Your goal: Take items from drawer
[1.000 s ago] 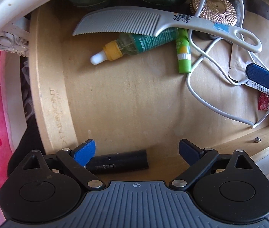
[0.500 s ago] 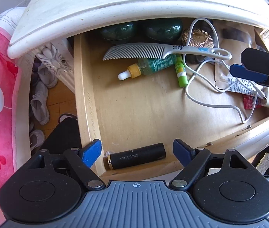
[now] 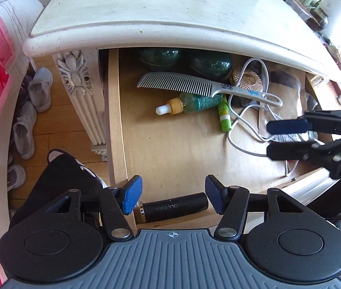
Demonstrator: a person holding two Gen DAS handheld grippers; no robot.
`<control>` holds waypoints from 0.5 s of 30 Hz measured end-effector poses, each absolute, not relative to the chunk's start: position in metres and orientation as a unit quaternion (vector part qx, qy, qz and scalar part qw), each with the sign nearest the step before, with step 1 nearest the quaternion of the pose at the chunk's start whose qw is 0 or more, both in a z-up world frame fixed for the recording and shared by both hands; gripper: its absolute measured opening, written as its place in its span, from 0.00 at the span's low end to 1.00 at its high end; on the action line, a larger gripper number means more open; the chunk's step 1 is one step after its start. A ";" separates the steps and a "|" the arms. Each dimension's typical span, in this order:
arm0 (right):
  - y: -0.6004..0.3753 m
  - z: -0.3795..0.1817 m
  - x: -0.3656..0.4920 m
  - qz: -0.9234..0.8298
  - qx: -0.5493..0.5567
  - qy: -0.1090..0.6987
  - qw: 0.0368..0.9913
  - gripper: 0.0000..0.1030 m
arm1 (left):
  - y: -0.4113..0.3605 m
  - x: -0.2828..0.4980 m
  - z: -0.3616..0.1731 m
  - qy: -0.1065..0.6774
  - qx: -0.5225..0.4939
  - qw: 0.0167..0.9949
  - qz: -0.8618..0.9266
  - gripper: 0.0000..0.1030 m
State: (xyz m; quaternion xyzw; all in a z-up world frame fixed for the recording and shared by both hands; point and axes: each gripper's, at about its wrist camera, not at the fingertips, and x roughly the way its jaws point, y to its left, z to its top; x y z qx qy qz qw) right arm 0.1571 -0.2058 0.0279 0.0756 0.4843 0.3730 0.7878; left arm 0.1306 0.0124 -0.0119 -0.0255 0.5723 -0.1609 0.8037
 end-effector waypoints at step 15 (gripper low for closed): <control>-0.136 -0.006 0.181 0.443 -0.059 0.593 0.670 0.39 | 0.039 0.138 -0.018 0.554 -0.097 0.804 -0.193 0.38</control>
